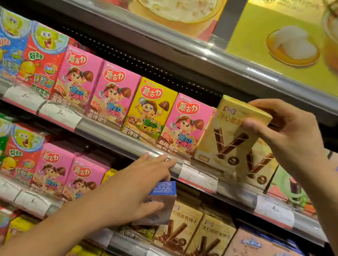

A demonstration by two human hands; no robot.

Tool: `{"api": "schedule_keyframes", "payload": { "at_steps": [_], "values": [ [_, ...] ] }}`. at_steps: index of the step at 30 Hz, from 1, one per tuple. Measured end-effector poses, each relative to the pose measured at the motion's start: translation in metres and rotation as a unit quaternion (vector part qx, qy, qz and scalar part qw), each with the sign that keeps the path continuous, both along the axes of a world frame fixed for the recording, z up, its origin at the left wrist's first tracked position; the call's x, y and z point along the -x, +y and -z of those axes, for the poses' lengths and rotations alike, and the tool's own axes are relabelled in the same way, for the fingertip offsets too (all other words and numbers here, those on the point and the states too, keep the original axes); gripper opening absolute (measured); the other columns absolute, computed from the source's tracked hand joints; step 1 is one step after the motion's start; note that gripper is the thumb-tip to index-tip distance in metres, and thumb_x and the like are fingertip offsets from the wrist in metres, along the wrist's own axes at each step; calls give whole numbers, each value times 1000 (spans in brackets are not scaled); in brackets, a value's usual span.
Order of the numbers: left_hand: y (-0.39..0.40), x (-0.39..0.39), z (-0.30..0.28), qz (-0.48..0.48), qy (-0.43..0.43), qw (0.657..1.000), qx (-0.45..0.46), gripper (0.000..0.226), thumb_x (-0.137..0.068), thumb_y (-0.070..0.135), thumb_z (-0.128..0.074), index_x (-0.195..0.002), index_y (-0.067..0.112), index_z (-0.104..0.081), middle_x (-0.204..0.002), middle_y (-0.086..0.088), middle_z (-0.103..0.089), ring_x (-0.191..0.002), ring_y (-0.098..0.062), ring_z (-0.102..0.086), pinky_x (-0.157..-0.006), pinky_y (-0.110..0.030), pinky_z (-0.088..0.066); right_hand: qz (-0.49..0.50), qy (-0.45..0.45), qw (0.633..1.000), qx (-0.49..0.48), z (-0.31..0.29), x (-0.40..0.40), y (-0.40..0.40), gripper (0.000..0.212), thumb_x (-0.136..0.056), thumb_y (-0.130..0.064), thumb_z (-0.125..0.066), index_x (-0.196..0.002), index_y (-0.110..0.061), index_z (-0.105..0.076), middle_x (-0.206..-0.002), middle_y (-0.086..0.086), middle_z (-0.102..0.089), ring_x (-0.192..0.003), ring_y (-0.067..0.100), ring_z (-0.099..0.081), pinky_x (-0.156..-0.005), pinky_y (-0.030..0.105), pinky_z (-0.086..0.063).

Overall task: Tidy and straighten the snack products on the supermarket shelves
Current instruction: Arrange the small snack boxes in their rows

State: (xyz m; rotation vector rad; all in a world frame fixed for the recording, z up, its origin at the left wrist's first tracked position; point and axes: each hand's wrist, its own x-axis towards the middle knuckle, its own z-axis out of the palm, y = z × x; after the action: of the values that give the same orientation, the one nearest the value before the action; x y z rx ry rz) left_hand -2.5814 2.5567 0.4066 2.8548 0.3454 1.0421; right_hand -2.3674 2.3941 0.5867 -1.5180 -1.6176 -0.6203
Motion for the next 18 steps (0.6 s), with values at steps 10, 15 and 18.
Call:
{"api": "schedule_keyframes", "payload": {
  "at_steps": [10,15,18],
  "values": [
    [0,-1,2,8,-13,1000,6,40,-92,46,-67,-125,33,-48,-165,21,-15,-153,3,-2,-124,-22,8,27,-8,1000,-7,3,-3,11,51,-78,-49,-70,-124,-26,-68,-107,-9,-71,-99,4,-67,-74,22,-58],
    [0,-1,1,5,-12,1000,11,39,-93,46,-67,-124,33,-47,-164,23,-15,-152,5,-1,-126,-23,6,65,-70,995,11,-1,-10,16,48,-79,-46,-74,-120,-22,-70,-115,-6,-67,-109,14,-60,-86,29,-53],
    [-2,-1,1,3,-14,1000,13,37,-93,47,-66,-122,34,-46,-164,23,-15,-152,5,-1,-126,-24,5,104,-101,989,30,-4,-14,19,49,-77,-51,-76,-118,-24,-72,-112,-6,-63,-109,16,-55,-83,34,-51]
  ]
}}
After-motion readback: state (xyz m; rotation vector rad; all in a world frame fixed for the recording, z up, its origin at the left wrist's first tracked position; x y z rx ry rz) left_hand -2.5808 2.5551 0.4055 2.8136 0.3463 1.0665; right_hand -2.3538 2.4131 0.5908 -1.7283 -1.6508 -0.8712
